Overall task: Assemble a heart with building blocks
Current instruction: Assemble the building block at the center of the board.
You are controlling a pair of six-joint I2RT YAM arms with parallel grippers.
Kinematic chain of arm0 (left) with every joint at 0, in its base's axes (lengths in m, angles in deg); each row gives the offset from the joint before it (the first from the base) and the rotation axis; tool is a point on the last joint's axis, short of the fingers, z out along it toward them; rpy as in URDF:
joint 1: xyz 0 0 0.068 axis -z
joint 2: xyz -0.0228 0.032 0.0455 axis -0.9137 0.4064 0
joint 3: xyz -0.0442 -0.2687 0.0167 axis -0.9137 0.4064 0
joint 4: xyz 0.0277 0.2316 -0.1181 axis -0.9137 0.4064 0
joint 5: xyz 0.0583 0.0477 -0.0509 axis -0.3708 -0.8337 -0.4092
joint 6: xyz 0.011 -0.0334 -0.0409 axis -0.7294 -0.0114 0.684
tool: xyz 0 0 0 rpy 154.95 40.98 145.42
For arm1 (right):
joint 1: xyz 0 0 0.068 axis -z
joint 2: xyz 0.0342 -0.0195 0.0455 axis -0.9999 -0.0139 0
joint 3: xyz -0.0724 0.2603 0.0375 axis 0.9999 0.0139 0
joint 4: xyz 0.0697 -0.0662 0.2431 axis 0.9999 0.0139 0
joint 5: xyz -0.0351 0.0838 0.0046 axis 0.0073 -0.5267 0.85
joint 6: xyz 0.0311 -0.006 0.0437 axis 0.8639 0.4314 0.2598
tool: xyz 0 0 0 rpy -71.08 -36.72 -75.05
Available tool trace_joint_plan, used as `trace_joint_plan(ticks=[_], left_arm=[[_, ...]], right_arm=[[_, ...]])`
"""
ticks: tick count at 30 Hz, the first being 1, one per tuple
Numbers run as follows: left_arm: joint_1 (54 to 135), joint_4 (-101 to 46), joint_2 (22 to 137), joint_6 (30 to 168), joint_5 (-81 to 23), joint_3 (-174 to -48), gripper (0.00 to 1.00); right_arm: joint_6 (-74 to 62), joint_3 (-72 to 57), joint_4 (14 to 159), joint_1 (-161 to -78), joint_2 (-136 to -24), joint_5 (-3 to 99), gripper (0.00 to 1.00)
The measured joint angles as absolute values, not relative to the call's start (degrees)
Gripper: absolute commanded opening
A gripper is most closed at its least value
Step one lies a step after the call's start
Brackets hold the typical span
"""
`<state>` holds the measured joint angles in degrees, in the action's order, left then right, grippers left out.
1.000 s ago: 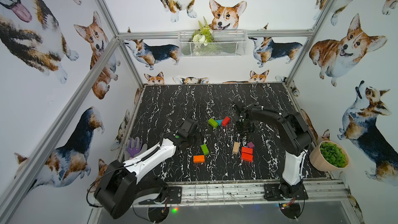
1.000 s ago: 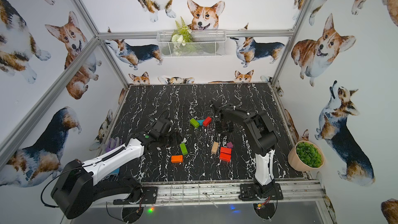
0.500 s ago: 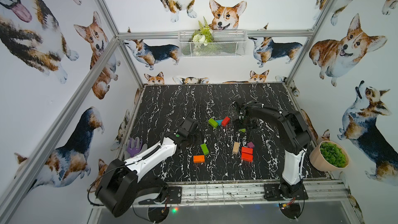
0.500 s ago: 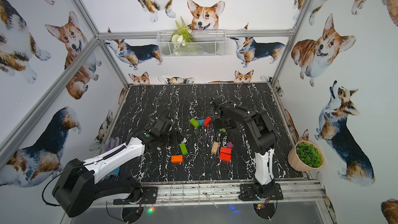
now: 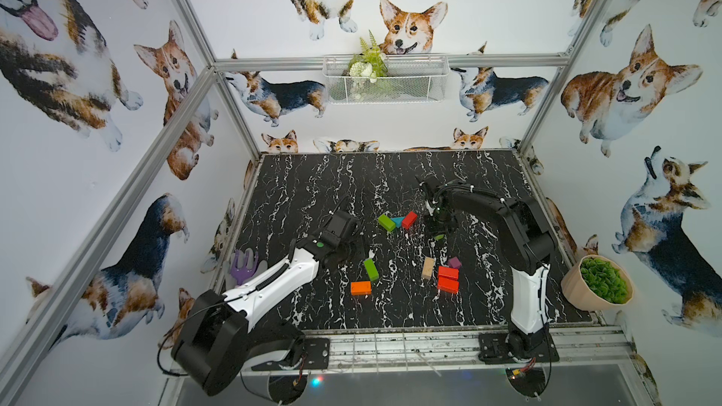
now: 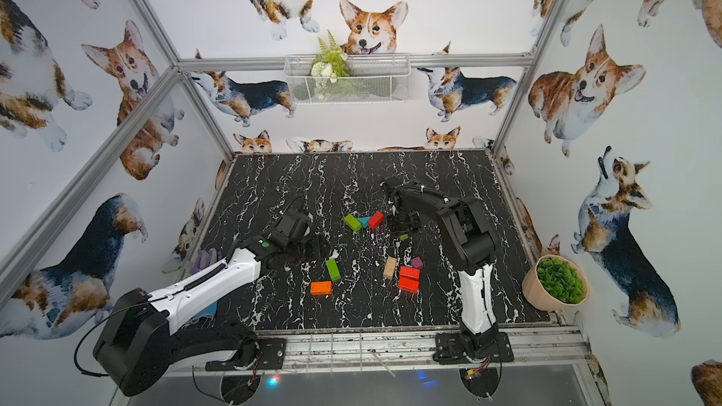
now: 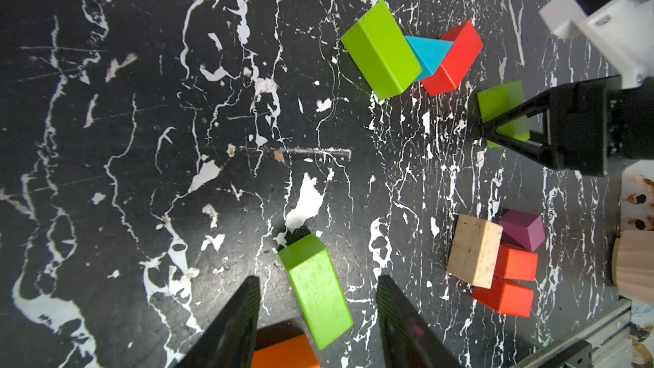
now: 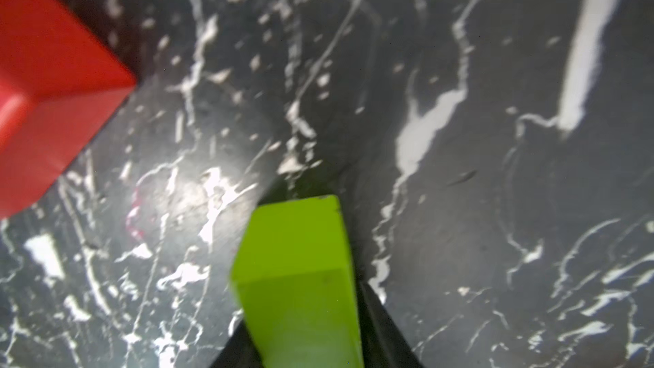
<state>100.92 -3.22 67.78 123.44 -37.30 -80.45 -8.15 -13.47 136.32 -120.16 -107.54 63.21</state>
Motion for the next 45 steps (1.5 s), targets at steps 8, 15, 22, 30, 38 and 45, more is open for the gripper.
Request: trace_joint_plan(ticks=[8, 15, 22, 30, 38, 45], left_arm=[[100.9, -3.2, 67.5, 123.5, -37.3, -80.4, 0.56], [100.9, -3.2, 67.0, 123.6, -37.3, -79.7, 0.56], [100.9, -3.3, 68.2, 123.7, -37.2, -79.6, 0.56], [100.9, -3.5, 68.4, 123.7, -36.9, -79.7, 0.56], [100.9, -3.6, 67.8, 123.7, -36.9, -79.3, 0.56], [100.9, -3.7, 67.8, 123.7, -36.9, -79.3, 0.56]], right_arm=[[-8.9, -15.3, 135.9, -125.0, -108.7, 63.9, 0.22], [-9.5, -16.1, 135.9, -125.6, -108.5, 66.5, 0.68], [-8.2, -10.3, 136.3, -125.9, -103.4, 68.5, 0.67], [-5.2, -9.0, 136.4, -123.9, -103.1, 72.7, 0.59], [-1.8, -10.0, 136.6, -121.1, -103.5, 74.0, 0.58], [1.1, -10.1, 137.3, -122.1, -98.3, 73.2, 0.76]])
